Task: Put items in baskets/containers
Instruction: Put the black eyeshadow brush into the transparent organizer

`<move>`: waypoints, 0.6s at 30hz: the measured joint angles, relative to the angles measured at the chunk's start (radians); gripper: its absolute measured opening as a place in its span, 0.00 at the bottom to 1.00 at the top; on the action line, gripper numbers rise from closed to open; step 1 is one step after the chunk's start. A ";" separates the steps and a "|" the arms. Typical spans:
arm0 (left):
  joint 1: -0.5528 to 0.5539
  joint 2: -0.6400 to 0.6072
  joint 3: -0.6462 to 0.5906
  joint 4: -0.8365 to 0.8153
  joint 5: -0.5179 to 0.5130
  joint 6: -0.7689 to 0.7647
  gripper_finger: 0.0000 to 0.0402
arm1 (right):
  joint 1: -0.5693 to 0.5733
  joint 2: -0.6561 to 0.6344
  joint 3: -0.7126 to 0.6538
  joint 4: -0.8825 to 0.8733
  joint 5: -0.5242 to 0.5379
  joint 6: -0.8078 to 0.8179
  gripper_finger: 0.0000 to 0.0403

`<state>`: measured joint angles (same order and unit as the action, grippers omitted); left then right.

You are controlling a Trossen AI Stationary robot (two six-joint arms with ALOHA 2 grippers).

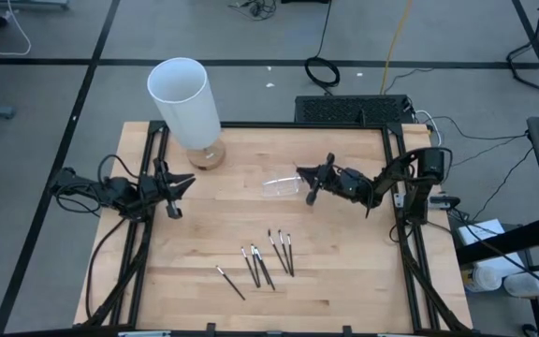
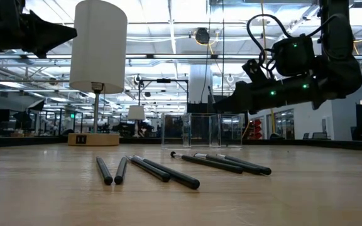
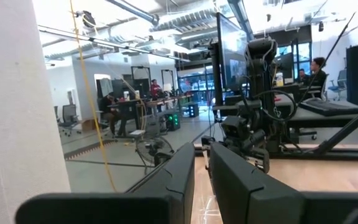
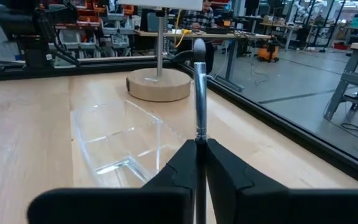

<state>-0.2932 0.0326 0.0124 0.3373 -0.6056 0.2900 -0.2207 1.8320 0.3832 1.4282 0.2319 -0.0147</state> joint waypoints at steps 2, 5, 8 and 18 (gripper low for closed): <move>0.000 0.000 0.000 0.011 0.000 -0.014 0.15 | 0.000 -0.002 -0.003 -0.012 -0.001 0.004 0.10; 0.000 0.000 0.000 0.020 0.002 -0.046 0.15 | 0.000 -0.009 -0.003 0.004 0.001 0.006 0.14; 0.000 0.000 0.000 0.019 0.002 -0.049 0.15 | 0.000 -0.039 -0.003 0.003 0.001 -0.005 0.17; 0.000 0.000 0.000 0.004 0.001 -0.036 0.15 | -0.012 -0.277 -0.006 -0.244 -0.002 -0.169 0.06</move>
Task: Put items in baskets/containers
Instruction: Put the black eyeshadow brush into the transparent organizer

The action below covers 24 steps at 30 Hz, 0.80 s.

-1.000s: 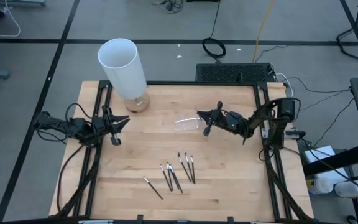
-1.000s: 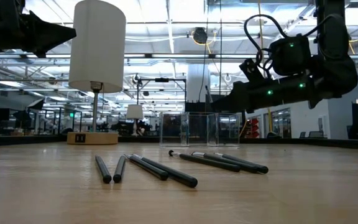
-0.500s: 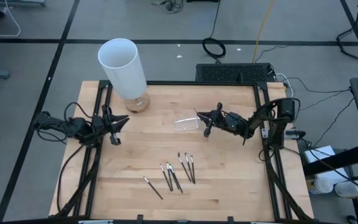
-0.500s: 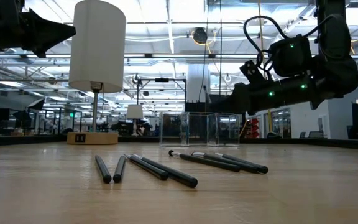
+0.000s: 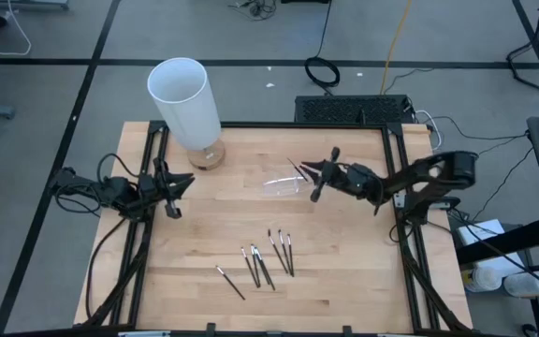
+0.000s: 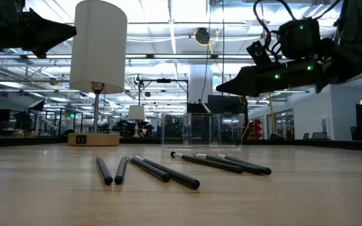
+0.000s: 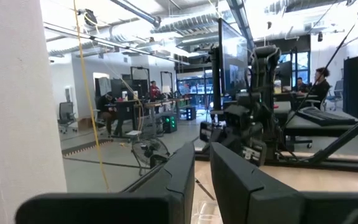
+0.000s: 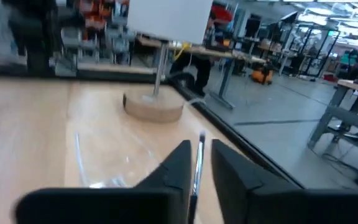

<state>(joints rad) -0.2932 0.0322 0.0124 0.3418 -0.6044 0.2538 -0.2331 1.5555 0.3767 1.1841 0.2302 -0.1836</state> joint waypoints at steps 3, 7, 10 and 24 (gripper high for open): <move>0.000 0.000 0.000 -0.005 0.000 0.002 0.15 | -0.037 -0.065 0.000 -0.150 0.003 -0.012 0.02; 0.000 0.000 0.000 -0.007 -0.001 0.003 0.15 | -0.122 -0.094 0.000 -0.217 -0.015 -0.019 0.00; 0.000 0.000 0.000 -0.004 -0.001 0.004 0.15 | -0.219 -0.098 0.000 -0.237 -0.169 -0.010 0.00; 0.000 0.000 0.000 0.003 -0.079 0.042 0.15 | -0.337 0.011 0.115 -0.426 -0.445 0.026 0.00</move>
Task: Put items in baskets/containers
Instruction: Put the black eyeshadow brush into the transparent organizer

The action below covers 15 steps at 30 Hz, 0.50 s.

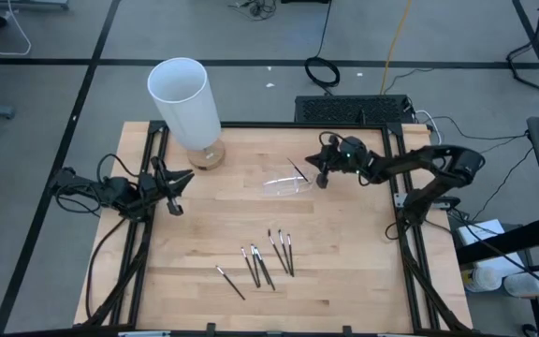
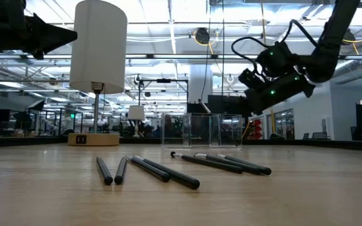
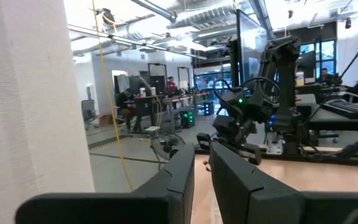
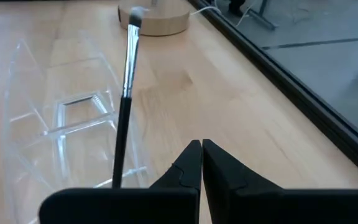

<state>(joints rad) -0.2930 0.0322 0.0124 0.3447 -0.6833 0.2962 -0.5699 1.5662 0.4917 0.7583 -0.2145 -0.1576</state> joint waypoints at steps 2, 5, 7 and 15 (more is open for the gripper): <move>0.000 0.000 0.000 0.000 0.000 0.000 0.15 | 0.001 0.004 0.001 0.000 -0.003 -0.012 0.00; 0.000 0.000 0.000 -0.001 0.000 0.000 0.15 | 0.001 0.022 0.002 0.001 -0.048 -0.037 0.00; 0.000 0.000 0.000 -0.002 0.000 -0.002 0.15 | 0.003 0.033 0.002 -0.006 -0.054 -0.038 0.00; 0.000 0.000 0.000 -0.007 0.001 -0.038 0.15 | 0.026 0.074 0.001 -0.013 -0.053 -0.029 0.00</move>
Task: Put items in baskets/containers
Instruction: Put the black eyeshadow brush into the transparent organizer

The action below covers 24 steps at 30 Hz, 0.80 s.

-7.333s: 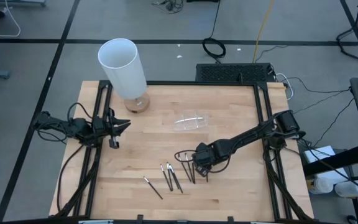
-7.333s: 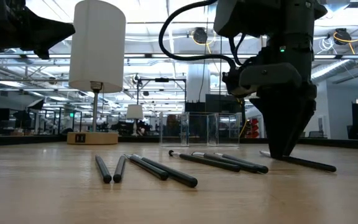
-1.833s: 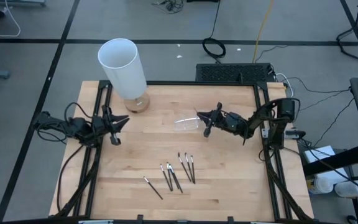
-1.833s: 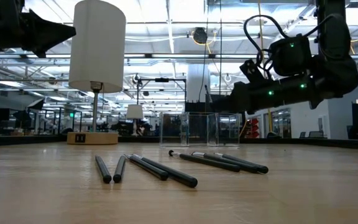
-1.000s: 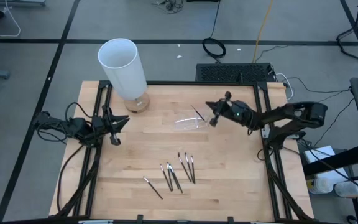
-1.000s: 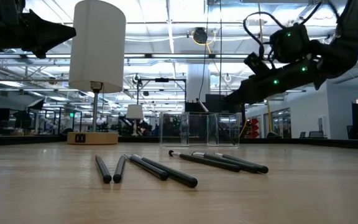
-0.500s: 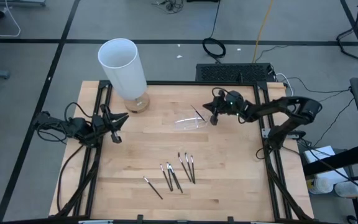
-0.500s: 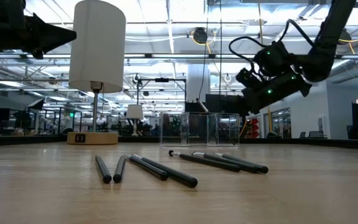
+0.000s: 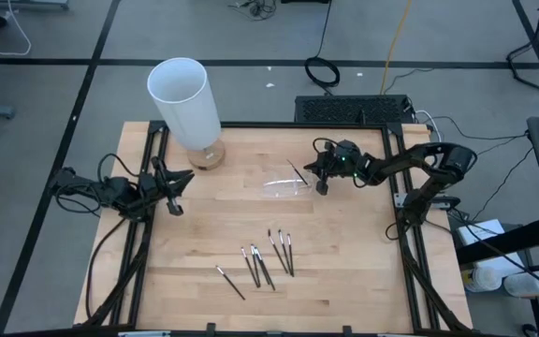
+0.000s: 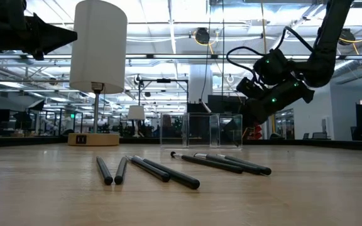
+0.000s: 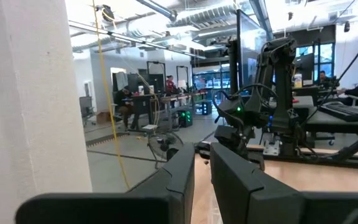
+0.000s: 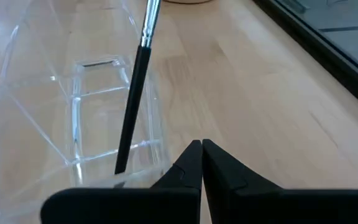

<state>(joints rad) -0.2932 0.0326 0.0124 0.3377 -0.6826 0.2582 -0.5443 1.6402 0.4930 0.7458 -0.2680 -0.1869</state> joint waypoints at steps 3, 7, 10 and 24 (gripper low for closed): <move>0.000 0.000 0.000 -0.006 0.000 -0.005 0.15 | 0.014 0.000 0.000 -0.001 0.001 0.008 0.00; 0.000 0.000 0.000 -0.023 0.001 -0.025 0.15 | 0.041 0.000 0.000 -0.005 -0.002 0.010 0.00; 0.000 0.000 0.000 -0.030 0.001 -0.042 0.15 | 0.059 0.000 0.000 -0.017 0.005 0.010 0.00; 0.000 0.000 0.000 -0.046 0.001 -0.066 0.15 | 0.041 -0.218 0.000 -0.060 0.325 -0.011 0.00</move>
<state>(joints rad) -0.2932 0.0322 0.0124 0.2915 -0.6811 0.1922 -0.5037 1.4225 0.4927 0.6859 0.0566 -0.1976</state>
